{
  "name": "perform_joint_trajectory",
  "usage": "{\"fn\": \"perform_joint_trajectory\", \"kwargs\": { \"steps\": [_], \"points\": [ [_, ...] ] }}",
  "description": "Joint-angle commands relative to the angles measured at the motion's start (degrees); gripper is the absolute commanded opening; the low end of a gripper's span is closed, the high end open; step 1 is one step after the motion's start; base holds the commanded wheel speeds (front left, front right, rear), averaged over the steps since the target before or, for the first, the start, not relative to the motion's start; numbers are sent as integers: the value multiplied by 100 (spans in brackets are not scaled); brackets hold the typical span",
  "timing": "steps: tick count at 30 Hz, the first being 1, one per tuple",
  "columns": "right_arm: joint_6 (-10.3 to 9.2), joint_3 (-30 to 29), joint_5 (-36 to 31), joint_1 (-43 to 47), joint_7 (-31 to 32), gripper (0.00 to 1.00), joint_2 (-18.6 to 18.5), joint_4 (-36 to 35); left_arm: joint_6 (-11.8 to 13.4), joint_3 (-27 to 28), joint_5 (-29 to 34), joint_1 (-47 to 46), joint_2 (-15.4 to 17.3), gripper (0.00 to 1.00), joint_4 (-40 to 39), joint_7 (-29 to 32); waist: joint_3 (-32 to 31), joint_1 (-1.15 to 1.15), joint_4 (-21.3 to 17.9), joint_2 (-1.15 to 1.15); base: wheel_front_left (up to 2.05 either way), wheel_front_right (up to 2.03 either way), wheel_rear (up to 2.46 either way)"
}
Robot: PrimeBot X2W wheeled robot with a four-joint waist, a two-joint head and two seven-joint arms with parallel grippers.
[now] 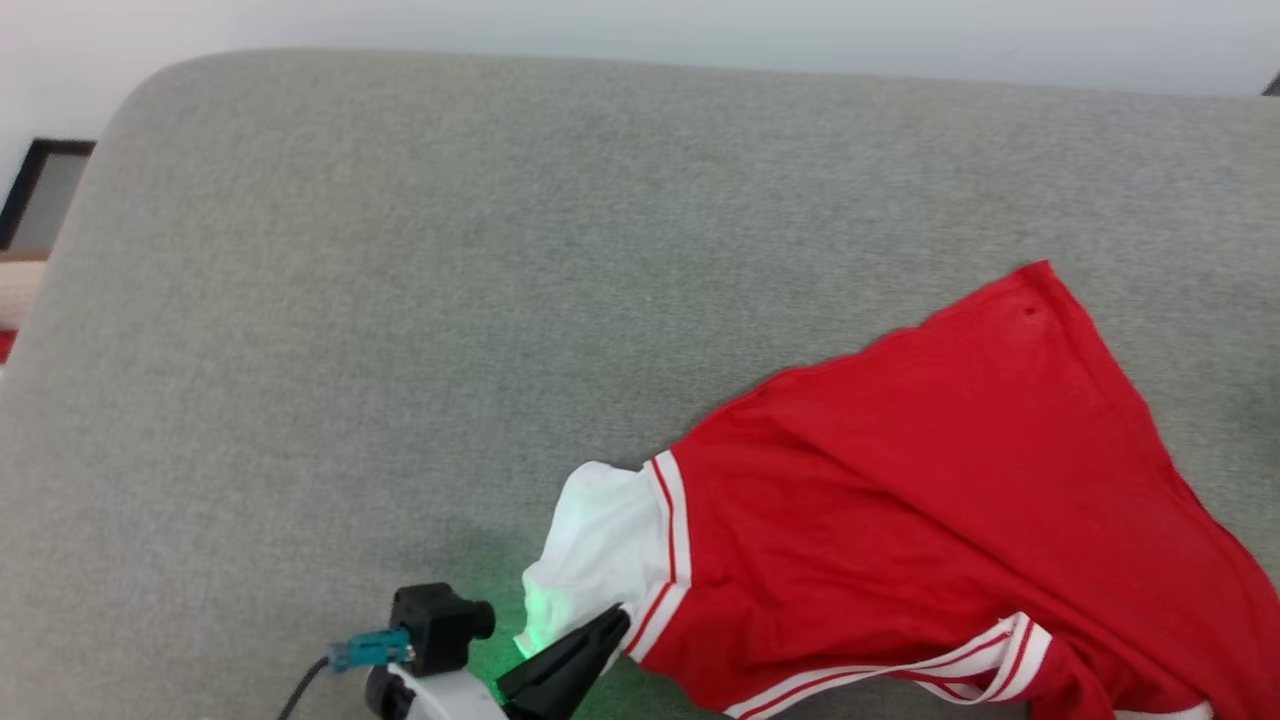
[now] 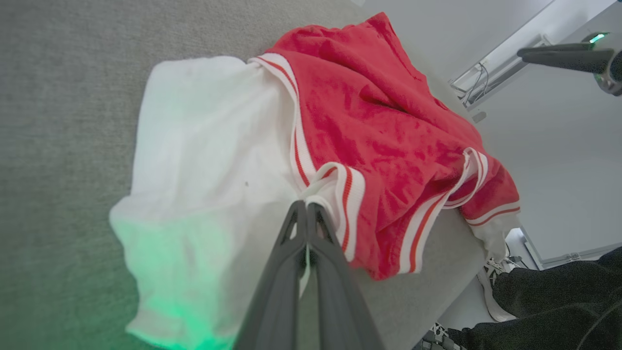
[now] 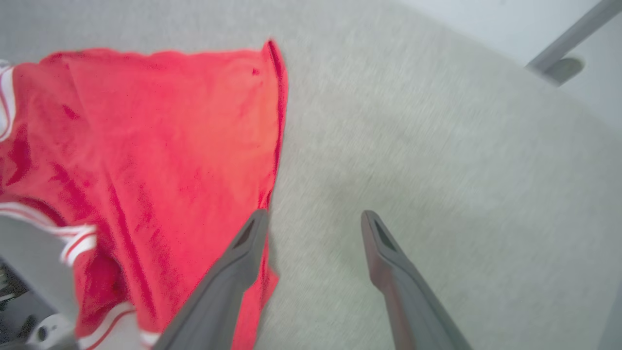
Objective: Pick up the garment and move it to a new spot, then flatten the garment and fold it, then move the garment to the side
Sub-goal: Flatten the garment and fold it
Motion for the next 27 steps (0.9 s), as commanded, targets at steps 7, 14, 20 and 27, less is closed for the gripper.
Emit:
{"fn": "perform_joint_trajectory", "kwargs": {
  "steps": [7,14,20,27],
  "points": [
    [-8,-347,-1300,-1069,627,100,1337,754,18,-130,145,-276,-298,0,46,3,477,0,526,0,0,0,0],
    [-8,111,-1974,-1876,1417,100,2300,1564,18,-276,160,-531,-527,0,133,3,801,0,831,0,0,0,0],
    [-8,520,-2015,-2205,1586,100,2519,2020,18,-338,149,-647,-635,0,187,3,941,0,972,0,0,0,0],
    [-8,1120,-1801,-2215,1659,53,2659,2389,18,-343,107,-681,-713,0,243,3,975,0,1012,0,0,0,0]
  ]
}}
